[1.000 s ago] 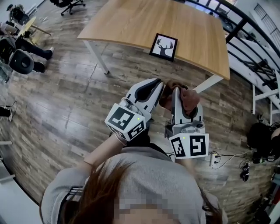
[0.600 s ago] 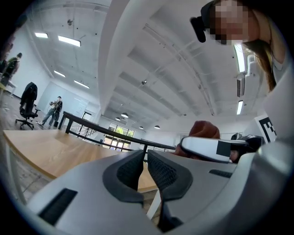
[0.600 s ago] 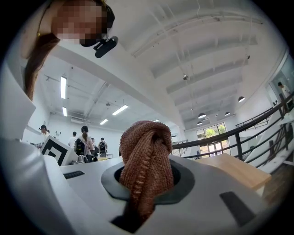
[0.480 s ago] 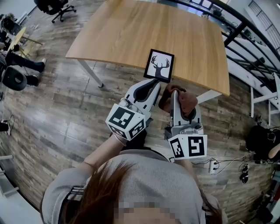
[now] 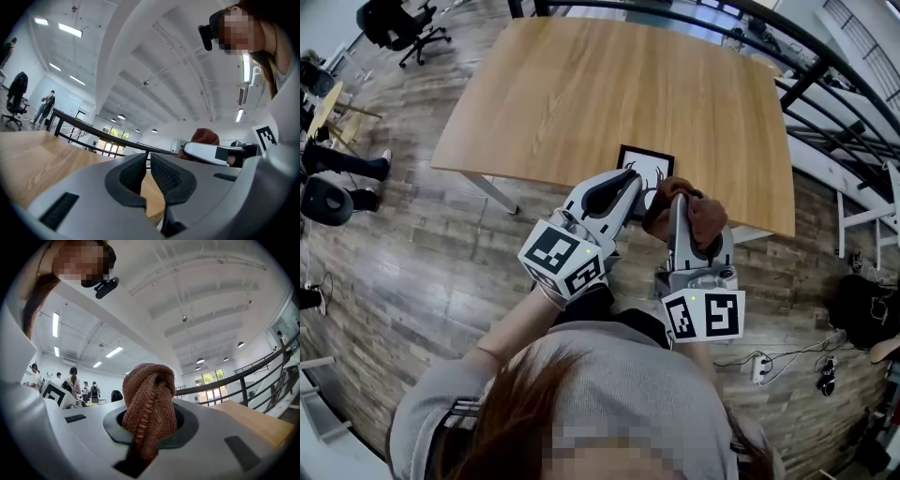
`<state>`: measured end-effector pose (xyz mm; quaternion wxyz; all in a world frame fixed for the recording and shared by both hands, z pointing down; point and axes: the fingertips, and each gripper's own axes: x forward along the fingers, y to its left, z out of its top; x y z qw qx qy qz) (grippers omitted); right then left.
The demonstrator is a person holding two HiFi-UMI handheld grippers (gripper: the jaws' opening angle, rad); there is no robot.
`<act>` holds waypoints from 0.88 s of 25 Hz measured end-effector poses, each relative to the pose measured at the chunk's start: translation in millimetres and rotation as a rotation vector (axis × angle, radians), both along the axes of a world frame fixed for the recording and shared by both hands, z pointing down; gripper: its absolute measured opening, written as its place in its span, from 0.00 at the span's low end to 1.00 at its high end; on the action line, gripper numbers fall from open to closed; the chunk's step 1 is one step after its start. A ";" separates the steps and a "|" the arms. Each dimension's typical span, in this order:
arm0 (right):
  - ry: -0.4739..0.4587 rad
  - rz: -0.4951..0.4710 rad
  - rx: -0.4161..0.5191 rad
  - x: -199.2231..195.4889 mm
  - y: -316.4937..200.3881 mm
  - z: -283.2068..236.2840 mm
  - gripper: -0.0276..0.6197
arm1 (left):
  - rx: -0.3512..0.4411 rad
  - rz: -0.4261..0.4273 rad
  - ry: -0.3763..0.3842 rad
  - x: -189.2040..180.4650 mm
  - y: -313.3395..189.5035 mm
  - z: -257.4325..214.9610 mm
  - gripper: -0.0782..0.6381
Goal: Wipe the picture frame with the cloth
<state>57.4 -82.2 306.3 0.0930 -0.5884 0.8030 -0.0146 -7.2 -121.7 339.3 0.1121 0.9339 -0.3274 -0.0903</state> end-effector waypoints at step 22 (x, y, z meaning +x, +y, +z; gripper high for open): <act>-0.015 -0.054 -0.144 40.7 -61.1 41.7 0.16 | -0.535 0.019 -0.137 -11.8 -55.3 169.5 0.49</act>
